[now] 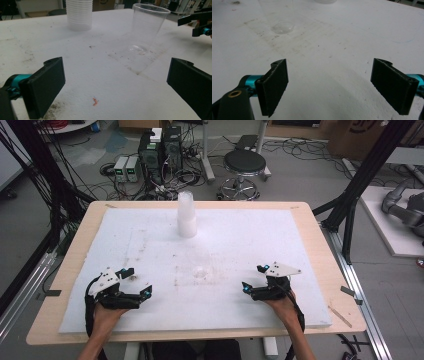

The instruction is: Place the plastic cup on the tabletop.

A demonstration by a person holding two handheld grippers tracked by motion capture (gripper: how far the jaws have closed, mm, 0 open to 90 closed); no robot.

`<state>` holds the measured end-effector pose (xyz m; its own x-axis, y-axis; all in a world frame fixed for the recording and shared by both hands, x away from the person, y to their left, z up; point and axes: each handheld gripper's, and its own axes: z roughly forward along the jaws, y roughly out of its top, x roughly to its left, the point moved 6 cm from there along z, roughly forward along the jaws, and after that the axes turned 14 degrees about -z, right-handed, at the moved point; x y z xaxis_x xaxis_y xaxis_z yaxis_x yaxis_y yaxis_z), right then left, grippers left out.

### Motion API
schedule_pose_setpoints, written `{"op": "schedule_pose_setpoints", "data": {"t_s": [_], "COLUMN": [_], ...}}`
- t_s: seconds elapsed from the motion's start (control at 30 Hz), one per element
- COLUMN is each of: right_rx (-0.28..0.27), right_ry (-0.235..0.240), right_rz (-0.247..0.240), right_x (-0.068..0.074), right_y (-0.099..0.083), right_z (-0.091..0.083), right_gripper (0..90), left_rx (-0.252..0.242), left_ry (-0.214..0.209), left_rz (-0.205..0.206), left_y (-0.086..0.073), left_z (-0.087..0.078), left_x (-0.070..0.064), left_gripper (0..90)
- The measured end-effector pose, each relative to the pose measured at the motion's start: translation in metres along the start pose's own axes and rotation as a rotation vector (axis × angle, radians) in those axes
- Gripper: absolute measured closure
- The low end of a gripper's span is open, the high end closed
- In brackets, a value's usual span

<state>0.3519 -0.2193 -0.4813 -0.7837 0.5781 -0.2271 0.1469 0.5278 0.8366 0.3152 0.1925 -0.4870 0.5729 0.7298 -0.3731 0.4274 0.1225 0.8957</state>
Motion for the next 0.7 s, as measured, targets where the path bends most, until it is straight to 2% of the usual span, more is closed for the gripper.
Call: {"op": "schedule_pose_setpoints", "data": {"t_s": [0.7], "right_rx": [-0.058], "right_ry": [-0.036], "right_rz": [0.029], "right_x": [-0.005], "right_y": [-0.0017], "right_z": [-0.0024], "right_gripper": [14.7], "left_rx": [0.002], "left_ry": [-0.001], "left_rz": [-0.006], "left_y": [-0.0001], "left_z": [0.0006], "left_x": [0.0004], "left_gripper": [1.7]}}
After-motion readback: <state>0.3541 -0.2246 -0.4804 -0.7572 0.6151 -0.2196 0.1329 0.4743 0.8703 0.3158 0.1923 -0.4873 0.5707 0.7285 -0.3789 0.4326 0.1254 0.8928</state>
